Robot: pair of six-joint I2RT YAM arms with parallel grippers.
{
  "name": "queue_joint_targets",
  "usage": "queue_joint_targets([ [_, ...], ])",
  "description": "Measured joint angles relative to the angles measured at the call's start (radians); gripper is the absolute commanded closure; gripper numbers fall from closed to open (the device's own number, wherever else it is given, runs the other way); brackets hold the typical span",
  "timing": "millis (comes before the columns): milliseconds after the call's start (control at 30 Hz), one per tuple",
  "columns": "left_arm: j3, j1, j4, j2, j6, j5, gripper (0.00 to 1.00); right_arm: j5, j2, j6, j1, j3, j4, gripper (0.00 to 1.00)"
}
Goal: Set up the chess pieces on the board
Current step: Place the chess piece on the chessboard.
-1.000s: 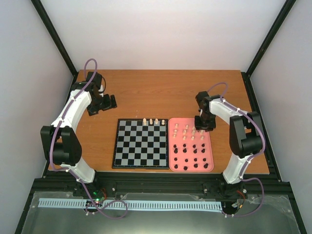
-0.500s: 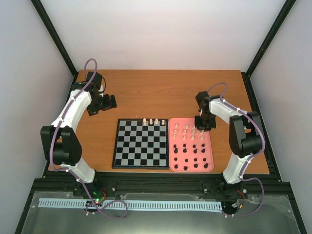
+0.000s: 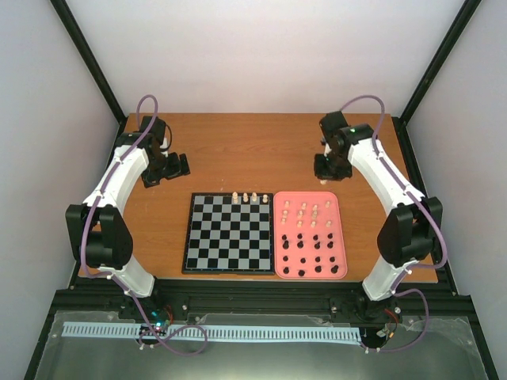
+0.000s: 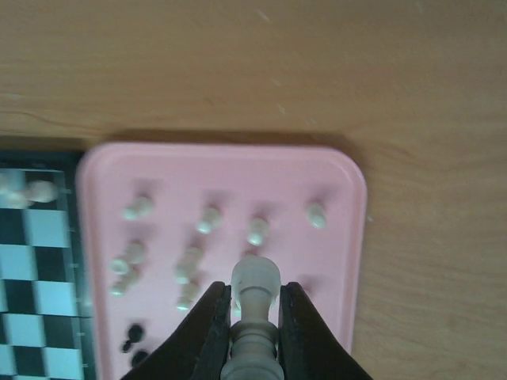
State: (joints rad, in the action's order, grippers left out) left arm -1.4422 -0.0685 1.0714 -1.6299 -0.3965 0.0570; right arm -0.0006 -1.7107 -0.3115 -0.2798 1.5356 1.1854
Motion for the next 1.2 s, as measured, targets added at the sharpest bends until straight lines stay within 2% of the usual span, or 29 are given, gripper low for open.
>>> queue_joint_targets([
  [100, 0.0, 0.0, 0.0, 0.0, -0.001, 0.0, 0.0, -0.004, -0.02, 0.006, -0.059, 0.129, 0.024, 0.88],
  [233, 0.0, 0.0, 0.0, 0.0, -0.006, -0.003, 0.0, -0.015, -0.135, 0.024, -0.165, 0.31, 0.021, 0.88],
  [567, 0.0, 0.0, 0.001, 0.0, -0.019, -0.029, 0.0, -0.105, -0.655, 0.079, -0.351, 0.932, 0.006, 0.86],
  [800, 0.008, 0.0, 0.001, 0.0, -0.02, -0.029, 0.0, -0.185, -0.73, 0.121, -0.425, 0.966, 0.011, 0.84],
  [900, 0.011, 0.0, 0.0, 0.0, -0.02, -0.026, 0.0, -0.191, -0.736, 0.148, -0.489, 0.972, 0.015, 0.84],
  [1200, 0.031, 0.0, -0.001, 0.0, -0.021, -0.019, 0.0, -0.167, -0.78, 0.176, -0.539, 0.977, 0.041, 0.82],
])
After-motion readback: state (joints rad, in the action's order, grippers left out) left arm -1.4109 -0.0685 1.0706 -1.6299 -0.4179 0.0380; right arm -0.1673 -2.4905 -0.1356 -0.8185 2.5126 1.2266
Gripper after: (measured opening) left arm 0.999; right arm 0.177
